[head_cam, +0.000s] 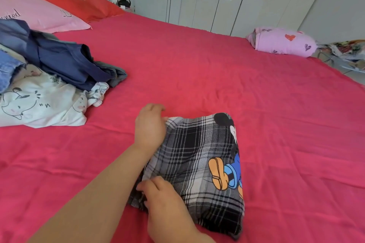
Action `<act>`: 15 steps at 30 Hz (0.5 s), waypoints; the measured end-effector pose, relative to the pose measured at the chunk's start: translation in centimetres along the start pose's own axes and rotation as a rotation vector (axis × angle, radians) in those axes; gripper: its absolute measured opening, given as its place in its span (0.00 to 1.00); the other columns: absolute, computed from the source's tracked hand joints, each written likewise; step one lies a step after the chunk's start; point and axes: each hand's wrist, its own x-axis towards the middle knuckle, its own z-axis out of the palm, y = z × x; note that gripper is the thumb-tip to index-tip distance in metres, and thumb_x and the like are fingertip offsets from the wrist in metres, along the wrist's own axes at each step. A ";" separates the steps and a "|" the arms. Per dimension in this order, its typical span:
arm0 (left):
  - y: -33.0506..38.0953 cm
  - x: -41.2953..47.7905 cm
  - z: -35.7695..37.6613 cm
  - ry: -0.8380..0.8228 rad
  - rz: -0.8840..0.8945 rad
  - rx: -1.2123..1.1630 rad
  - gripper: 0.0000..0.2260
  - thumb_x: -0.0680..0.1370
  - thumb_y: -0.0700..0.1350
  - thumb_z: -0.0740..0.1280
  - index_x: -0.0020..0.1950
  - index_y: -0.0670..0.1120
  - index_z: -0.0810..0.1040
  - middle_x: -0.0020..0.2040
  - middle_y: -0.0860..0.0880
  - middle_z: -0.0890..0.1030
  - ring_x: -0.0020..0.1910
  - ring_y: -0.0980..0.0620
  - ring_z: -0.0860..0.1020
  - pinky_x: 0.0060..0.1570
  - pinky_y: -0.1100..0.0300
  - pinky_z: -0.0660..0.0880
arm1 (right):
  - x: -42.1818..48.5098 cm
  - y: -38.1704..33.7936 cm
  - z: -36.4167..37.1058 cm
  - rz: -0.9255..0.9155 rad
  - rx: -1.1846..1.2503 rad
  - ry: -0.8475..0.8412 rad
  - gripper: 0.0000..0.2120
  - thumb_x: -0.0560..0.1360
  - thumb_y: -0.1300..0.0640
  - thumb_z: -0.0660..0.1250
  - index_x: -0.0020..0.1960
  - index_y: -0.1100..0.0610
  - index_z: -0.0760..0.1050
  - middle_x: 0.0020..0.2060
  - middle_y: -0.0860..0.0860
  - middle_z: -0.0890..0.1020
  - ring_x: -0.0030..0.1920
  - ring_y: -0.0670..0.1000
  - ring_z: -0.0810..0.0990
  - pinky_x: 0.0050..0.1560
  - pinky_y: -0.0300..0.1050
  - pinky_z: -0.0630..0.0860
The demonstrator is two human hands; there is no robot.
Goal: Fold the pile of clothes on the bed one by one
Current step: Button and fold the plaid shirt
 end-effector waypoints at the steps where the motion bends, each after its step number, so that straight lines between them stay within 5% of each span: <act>1: 1.1 -0.6 -0.1 0.010 0.084 -0.012 0.16 0.77 0.43 0.65 0.64 0.42 0.74 0.61 0.43 0.76 0.61 0.43 0.73 0.60 0.51 0.68 | -0.2 0.1 -0.2 -0.016 0.005 0.022 0.25 0.74 0.67 0.59 0.68 0.52 0.64 0.63 0.51 0.66 0.63 0.53 0.66 0.62 0.46 0.65; 5: 3.4 -4.3 0.9 -0.339 0.340 0.210 0.28 0.79 0.61 0.53 0.76 0.54 0.53 0.77 0.49 0.55 0.75 0.48 0.53 0.73 0.49 0.50 | -0.5 0.6 -0.8 -0.153 -0.116 -0.083 0.24 0.70 0.60 0.58 0.66 0.56 0.72 0.63 0.55 0.75 0.64 0.57 0.72 0.66 0.46 0.69; 8: 1.4 -5.7 2.2 -0.515 0.348 0.386 0.34 0.72 0.69 0.36 0.75 0.58 0.39 0.77 0.52 0.40 0.76 0.49 0.39 0.71 0.49 0.35 | -2.3 0.8 -3.3 -0.117 -0.278 0.050 0.14 0.68 0.51 0.59 0.45 0.40 0.82 0.42 0.39 0.83 0.47 0.42 0.81 0.50 0.37 0.78; 10: 0.6 -5.7 2.5 -0.513 0.364 0.419 0.40 0.64 0.72 0.28 0.74 0.58 0.36 0.77 0.53 0.39 0.76 0.48 0.38 0.70 0.49 0.33 | -3.2 1.4 -6.1 -0.072 -0.210 0.282 0.20 0.68 0.55 0.51 0.43 0.44 0.82 0.40 0.41 0.83 0.43 0.46 0.81 0.48 0.40 0.79; 13: -0.1 -5.8 2.5 -0.522 0.384 0.438 0.45 0.58 0.71 0.18 0.73 0.58 0.34 0.76 0.55 0.39 0.76 0.48 0.39 0.70 0.48 0.34 | -3.0 4.0 -9.6 0.133 -0.277 0.530 0.22 0.72 0.54 0.49 0.56 0.48 0.78 0.57 0.48 0.81 0.59 0.55 0.77 0.62 0.53 0.74; 15: -1.3 -5.9 2.4 -0.542 0.348 0.471 0.43 0.56 0.70 0.15 0.70 0.58 0.30 0.74 0.57 0.35 0.76 0.49 0.39 0.71 0.46 0.35 | -3.1 6.4 -8.8 0.375 -0.353 0.282 0.33 0.73 0.37 0.37 0.74 0.45 0.58 0.74 0.47 0.54 0.75 0.58 0.54 0.72 0.58 0.54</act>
